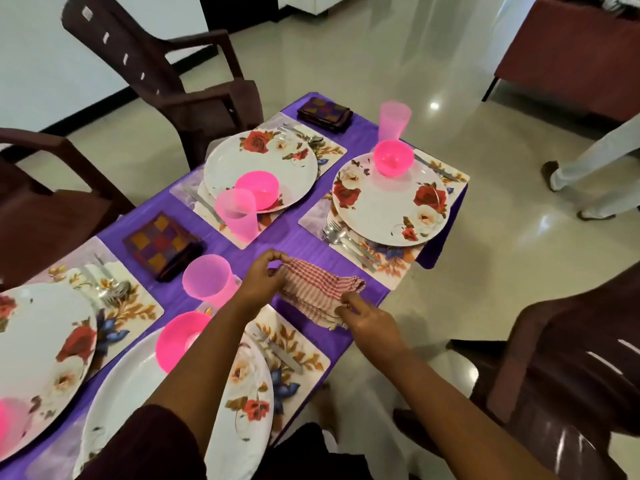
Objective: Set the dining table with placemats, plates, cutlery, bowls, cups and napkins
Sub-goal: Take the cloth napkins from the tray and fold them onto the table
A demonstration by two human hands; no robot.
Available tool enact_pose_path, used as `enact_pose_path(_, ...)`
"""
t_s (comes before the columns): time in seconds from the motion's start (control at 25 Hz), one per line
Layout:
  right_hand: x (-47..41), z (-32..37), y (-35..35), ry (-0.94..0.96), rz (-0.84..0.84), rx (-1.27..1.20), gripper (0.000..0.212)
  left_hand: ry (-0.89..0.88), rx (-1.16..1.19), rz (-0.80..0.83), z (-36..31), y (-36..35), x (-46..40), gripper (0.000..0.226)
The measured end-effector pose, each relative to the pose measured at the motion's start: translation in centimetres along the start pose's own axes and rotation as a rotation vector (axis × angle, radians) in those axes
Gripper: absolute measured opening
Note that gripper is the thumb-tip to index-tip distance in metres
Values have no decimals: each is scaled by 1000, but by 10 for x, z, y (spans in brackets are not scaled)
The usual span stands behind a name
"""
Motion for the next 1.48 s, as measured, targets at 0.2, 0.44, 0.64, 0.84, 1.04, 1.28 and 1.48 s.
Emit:
enact_pose_path(0.2,-17,-11,-37,-52,47,-65,51,70,-8,-40,16,-3,-34,31)
enact_pose_path(0.44,-3,-11,-63,-152,70,-219,35,54,-185,-42,27,-12,-41,26)
enact_pose_path(0.64,-6,-15,-47,-236,22,-72,38,-268,-885,94,25,-31,-36,43)
enact_pose_path(0.84,-3,-19,-60,-241,160,106,67,-101,-1145,418,45,-59,-16,98)
enact_pose_path(1.04,-4,-15,-54,-238,309,98,67,-105,-1315,484,45,-55,-19,101)
enact_pose_path(1.28,15,-1,-37,-231,82,54,55,-419,-1101,169,33,-54,72,77)
enact_pose_path(1.48,42,71,-49,-55,98,-193,28,-437,-1020,-240,57,-3,210,58)
Point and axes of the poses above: each hand's wrist, its own x-axis away from the middle knuckle, its own y-axis out of the back of the hand, z = x × y, the point moved 2 cm from there along -x, towards the middle knuckle, and after that the axes turned 10 degrees about -y, right-handed, at the moved point
